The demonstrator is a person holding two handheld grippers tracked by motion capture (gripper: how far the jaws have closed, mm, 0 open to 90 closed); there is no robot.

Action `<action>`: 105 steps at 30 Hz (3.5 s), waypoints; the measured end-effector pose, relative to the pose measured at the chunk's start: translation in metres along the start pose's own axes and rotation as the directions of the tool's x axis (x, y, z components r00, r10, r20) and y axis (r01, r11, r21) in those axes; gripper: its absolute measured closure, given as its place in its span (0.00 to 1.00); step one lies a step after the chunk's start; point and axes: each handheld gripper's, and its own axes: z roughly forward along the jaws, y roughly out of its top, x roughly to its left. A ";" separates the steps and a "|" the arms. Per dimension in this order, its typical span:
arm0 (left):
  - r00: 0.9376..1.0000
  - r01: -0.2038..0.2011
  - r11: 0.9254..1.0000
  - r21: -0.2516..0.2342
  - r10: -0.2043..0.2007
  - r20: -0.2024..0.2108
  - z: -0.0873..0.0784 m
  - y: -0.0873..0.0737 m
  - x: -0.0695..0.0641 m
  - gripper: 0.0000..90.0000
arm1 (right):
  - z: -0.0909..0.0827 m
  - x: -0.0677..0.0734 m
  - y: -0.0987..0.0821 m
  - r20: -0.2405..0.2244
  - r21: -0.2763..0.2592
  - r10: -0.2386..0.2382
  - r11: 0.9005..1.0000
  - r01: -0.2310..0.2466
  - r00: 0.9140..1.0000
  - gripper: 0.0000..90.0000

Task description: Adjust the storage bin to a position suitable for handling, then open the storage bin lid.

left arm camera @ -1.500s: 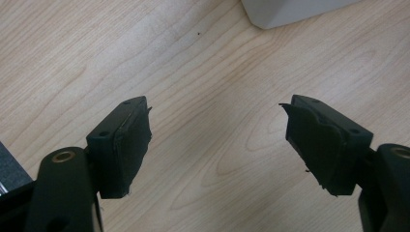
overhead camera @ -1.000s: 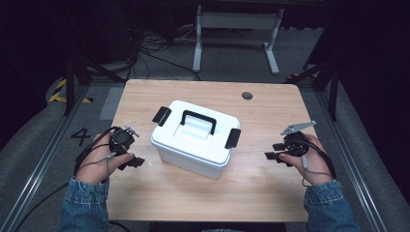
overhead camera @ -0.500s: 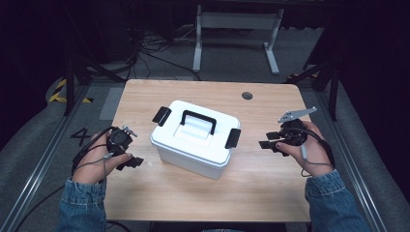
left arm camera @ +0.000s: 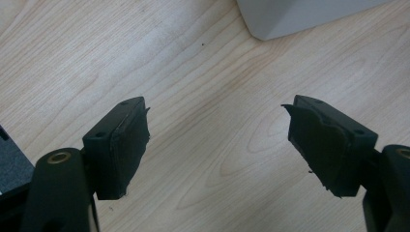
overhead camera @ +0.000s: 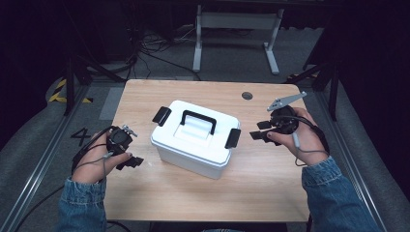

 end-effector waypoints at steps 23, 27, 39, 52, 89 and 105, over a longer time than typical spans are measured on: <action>1.000 -0.019 1.000 0.002 0.019 0.001 0.000 0.004 0.002 0.26 | 0.019 0.017 0.053 -0.048 -0.029 -0.042 0.999 0.041 0.998 0.56; 1.000 -0.016 1.000 0.000 0.016 0.000 -0.001 0.004 0.002 0.26 | 0.025 0.019 0.061 -0.051 -0.024 -0.052 0.998 0.051 0.997 0.56; 0.999 0.033 0.999 0.000 -0.033 0.008 -0.001 0.002 0.006 0.26 | 0.049 0.030 0.080 -0.085 0.002 -0.070 0.998 0.070 0.994 0.56; 0.999 0.051 0.999 0.018 -0.051 -0.004 -0.002 0.003 0.007 0.26 | 0.079 0.038 0.088 -0.117 0.040 -0.078 0.996 0.083 0.990 0.61; 0.999 0.037 0.999 0.016 -0.037 0.004 -0.001 0.006 0.009 0.26 | 0.096 0.055 0.092 -0.159 0.041 -0.173 0.983 0.181 0.972 0.93; 0.999 0.032 0.999 0.016 -0.032 0.003 0.000 0.006 0.009 0.26 | 0.077 0.062 0.100 -0.151 -0.042 -0.201 0.980 0.197 0.968 0.94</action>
